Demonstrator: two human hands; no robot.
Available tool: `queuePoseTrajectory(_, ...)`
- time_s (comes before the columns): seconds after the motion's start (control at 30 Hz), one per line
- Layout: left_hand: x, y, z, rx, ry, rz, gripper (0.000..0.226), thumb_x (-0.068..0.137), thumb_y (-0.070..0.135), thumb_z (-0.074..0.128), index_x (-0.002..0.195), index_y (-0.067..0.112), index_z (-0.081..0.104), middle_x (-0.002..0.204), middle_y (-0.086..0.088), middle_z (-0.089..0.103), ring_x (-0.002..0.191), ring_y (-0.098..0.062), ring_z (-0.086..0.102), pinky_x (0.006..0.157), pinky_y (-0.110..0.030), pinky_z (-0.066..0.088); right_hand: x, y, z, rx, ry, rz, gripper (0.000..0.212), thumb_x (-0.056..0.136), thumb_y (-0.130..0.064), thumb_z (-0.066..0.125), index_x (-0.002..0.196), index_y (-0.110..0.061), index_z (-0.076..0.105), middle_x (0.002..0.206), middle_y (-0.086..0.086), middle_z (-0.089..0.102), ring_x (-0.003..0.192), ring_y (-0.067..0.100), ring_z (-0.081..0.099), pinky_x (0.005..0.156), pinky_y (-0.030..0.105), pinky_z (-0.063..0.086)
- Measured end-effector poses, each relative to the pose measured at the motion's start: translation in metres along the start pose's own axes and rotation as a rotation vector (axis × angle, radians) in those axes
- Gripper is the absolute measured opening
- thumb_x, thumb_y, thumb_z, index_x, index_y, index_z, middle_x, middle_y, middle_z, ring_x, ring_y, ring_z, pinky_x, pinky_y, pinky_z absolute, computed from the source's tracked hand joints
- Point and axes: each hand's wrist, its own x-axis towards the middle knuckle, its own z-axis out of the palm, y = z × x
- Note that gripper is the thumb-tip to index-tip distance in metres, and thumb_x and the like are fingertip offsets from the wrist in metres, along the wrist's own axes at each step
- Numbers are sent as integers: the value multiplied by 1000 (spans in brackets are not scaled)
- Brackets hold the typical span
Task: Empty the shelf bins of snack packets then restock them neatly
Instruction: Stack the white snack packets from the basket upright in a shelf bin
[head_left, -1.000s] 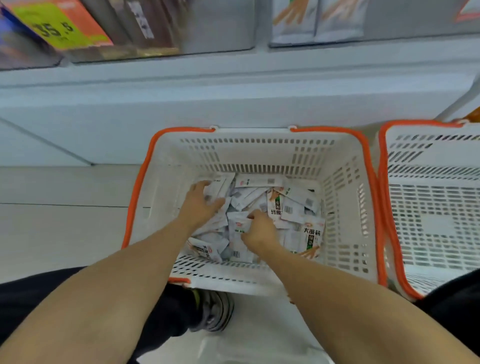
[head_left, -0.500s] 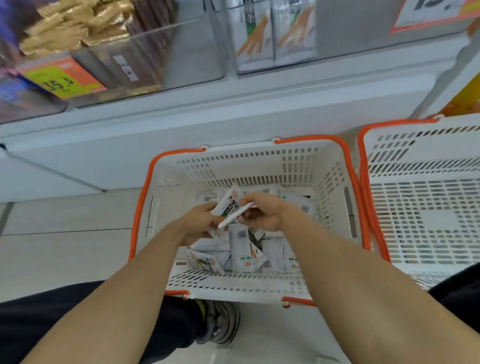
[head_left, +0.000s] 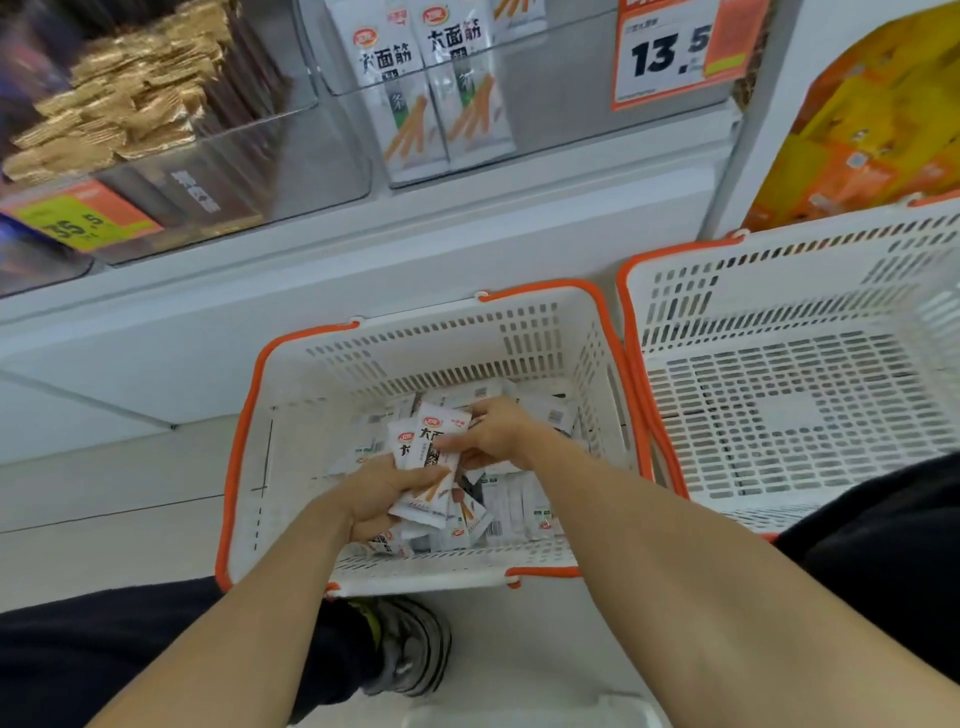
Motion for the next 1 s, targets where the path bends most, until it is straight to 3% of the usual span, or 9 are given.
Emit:
queuePoseTrajectory(0.1,0,-5,-5,99,95,-35,24,93,-2,61,117,-6,63,107,-27,72,91,-38,73,78,-53,61,13,16,-3,118,133,72,33,89,-20,77,112,-1,62,97,15,73,77,25,72,67,35,61)
queuePoseTrajectory(0.2,2,-12,-25,234,301,-62,20,89,-2,68,109,-1,67,100,-25,74,89,-41,73,80,-58,59,28,47,-1,-174,373,198,14,87,-17,69,88,-12,56,98,11,63,84,24,62,86,41,60)
queuePoseTrajectory(0.33,-4,-26,-56,272,459,-74,22,82,-9,72,104,-8,69,102,-24,73,88,-33,71,83,-45,58,28,73,35,-304,203,288,21,82,-17,76,85,-15,55,117,12,66,108,29,65,93,36,56)
queuePoseTrajectory(0.4,-6,-35,-67,258,462,-116,24,81,-11,73,104,-10,69,102,-23,73,95,-34,70,90,-45,56,32,78,54,-331,196,255,30,83,-19,80,99,-10,56,113,9,64,107,27,63,81,28,52)
queuePoseTrajectory(0.5,-1,-40,-74,229,436,-146,22,82,-10,72,103,-4,70,98,-19,73,88,-32,71,74,-37,57,39,77,70,-373,230,157,40,85,-17,79,118,-6,58,117,7,65,105,24,64,74,24,47)
queuePoseTrajectory(0.6,9,-41,-78,209,421,-126,17,84,-5,72,99,1,69,94,-16,73,83,-28,70,64,-31,56,51,65,79,-398,237,137,14,90,-17,74,95,-12,61,96,8,66,78,20,61,64,26,48)
queuePoseTrajectory(0.73,15,-42,-78,31,413,-166,28,80,-6,75,107,-5,69,99,-23,74,88,-38,73,80,-52,60,57,37,75,-162,222,228,20,91,-4,69,85,-13,52,79,12,55,61,22,52,57,32,44)
queuePoseTrajectory(0.9,3,-28,-67,-222,273,-126,15,93,1,64,108,0,67,96,-20,75,84,-32,73,81,-53,59,31,-8,52,-210,261,-185,14,89,-11,75,91,-14,62,96,4,66,76,21,68,58,31,57)
queuePoseTrajectory(1.0,-10,-15,-56,-456,188,27,16,97,7,56,108,2,67,95,-17,74,80,-28,74,76,-46,61,16,-21,47,-265,119,-254,27,83,6,76,75,-20,74,89,3,71,89,27,70,83,38,62)
